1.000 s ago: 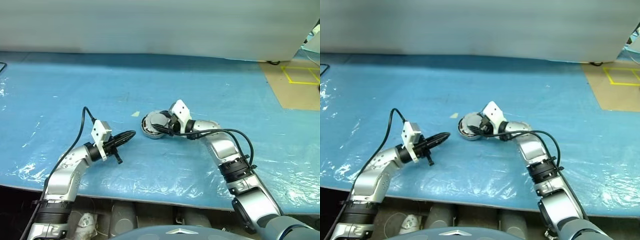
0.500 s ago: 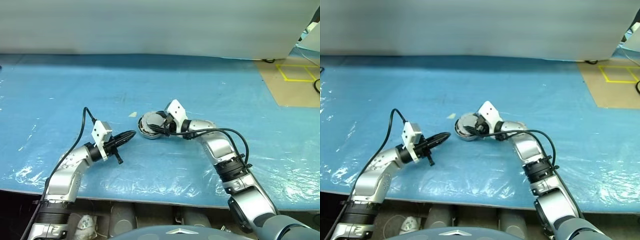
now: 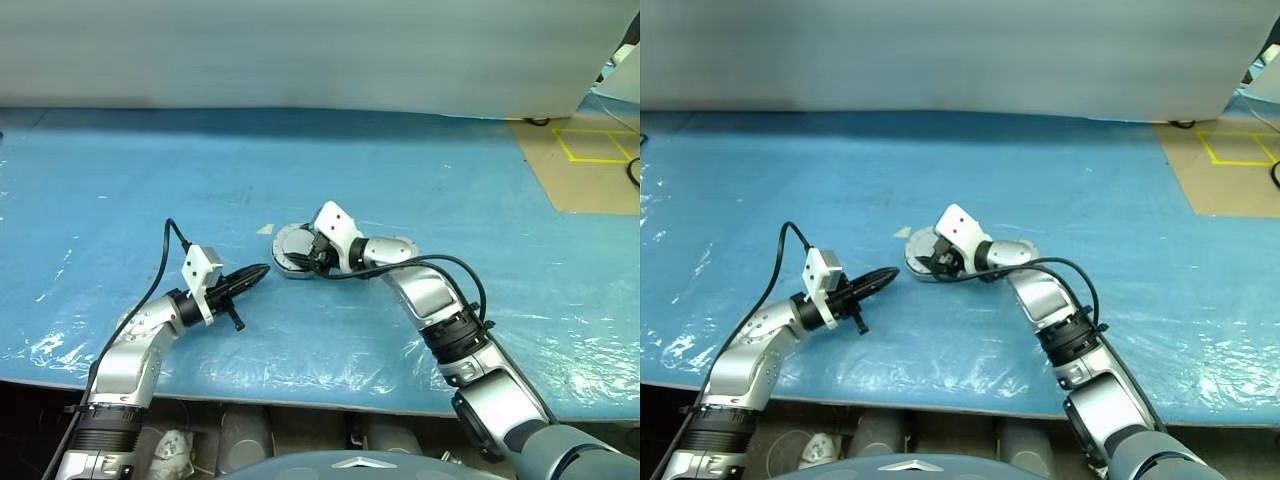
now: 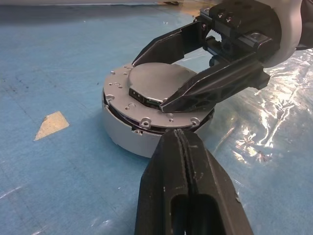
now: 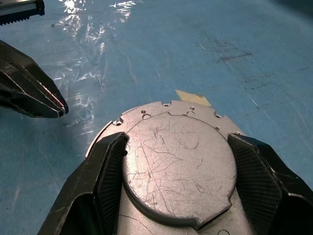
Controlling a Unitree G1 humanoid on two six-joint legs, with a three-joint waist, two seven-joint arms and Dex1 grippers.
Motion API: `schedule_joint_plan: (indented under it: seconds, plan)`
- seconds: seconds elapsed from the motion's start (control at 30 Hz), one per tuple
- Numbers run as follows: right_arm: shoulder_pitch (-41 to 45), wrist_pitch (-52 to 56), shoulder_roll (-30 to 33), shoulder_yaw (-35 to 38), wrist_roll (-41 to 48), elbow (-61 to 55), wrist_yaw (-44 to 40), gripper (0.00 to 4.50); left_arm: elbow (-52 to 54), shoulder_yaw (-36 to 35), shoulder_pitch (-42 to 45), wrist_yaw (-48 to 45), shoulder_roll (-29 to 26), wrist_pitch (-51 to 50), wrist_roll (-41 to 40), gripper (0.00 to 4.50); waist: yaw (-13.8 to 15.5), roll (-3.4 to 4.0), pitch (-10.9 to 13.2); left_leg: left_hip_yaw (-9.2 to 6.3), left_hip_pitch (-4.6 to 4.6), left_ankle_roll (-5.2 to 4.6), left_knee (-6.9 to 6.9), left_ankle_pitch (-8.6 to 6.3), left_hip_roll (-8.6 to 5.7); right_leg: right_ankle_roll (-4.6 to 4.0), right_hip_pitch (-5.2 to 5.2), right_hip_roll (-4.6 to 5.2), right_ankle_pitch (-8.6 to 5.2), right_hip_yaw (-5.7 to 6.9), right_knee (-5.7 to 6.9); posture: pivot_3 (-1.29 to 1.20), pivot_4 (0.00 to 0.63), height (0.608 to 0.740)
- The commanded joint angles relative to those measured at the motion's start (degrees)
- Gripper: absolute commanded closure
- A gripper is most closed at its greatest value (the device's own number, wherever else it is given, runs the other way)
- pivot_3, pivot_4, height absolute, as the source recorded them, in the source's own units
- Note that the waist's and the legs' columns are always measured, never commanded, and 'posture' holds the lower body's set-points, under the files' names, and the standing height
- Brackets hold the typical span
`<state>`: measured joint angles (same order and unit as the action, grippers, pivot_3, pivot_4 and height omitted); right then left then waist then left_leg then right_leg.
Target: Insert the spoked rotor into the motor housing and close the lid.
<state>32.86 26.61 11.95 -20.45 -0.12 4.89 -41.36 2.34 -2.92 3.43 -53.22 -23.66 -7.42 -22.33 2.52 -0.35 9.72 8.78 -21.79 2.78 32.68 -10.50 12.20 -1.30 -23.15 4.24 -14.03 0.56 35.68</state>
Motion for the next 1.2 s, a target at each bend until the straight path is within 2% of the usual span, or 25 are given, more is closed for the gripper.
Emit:
schedule_joint_plan:
  seconds: [0.03,0.27,0.57,0.7,0.97,1.2]
  plan:
    - [0.6,4.5,-0.1,-1.2,0.1,-4.3,-0.3,1.53,0.1,-0.2,-0.3,0.1,-0.3,1.1,-0.2,4.5,0.0,0.0,0.0,0.0,0.0,0.0,0.0,0.0,0.0,0.0,0.0,0.0,0.0,0.0,0.0,0.0,0.15,0.74]
    - [0.3,8.2,-2.2,-1.2,1.2,-7.0,1.2,1.53,-0.3,0.0,-0.3,0.1,-0.2,1.3,-0.1,4.5,0.0,0.0,0.0,0.0,0.01,0.0,-0.01,0.0,0.0,0.01,0.0,0.0,0.01,0.0,0.01,0.0,0.15,0.74]
    - [-3.5,6.1,-1.3,-4.3,-0.9,-6.9,2.3,1.53,-0.4,0.1,-0.6,0.0,-0.3,1.4,-0.1,4.5,0.0,0.01,0.0,0.0,0.03,0.01,-0.02,0.0,0.0,0.02,0.01,0.0,0.01,0.0,0.02,0.0,0.15,0.74]
    - [-5.0,1.3,-0.4,-4.8,-2.0,-3.7,2.7,1.53,-0.5,0.3,-0.5,0.1,-0.2,1.5,0.0,4.5,0.0,0.01,0.0,-0.01,0.09,0.01,-0.01,0.0,0.0,0.06,0.08,0.0,0.03,0.0,0.03,0.0,0.15,0.74]
    - [-4.5,-1.1,0.3,-0.1,3.0,-2.6,-1.0,1.53,-0.6,0.5,-0.5,-0.1,-0.2,1.5,-0.1,4.5,0.0,0.03,0.0,0.0,0.23,0.01,0.02,0.0,-0.01,0.0,0.23,0.01,0.0,-0.04,0.03,0.0,0.15,0.74]
    - [-0.6,-6.9,1.1,1.9,3.2,0.1,-2.4,1.53,-0.8,1.1,-0.4,0.1,0.1,1.6,0.1,4.5,0.0,0.03,0.0,0.0,0.19,0.0,0.04,0.0,-0.01,0.0,0.2,0.01,0.0,-0.03,0.03,0.0,0.15,0.74]
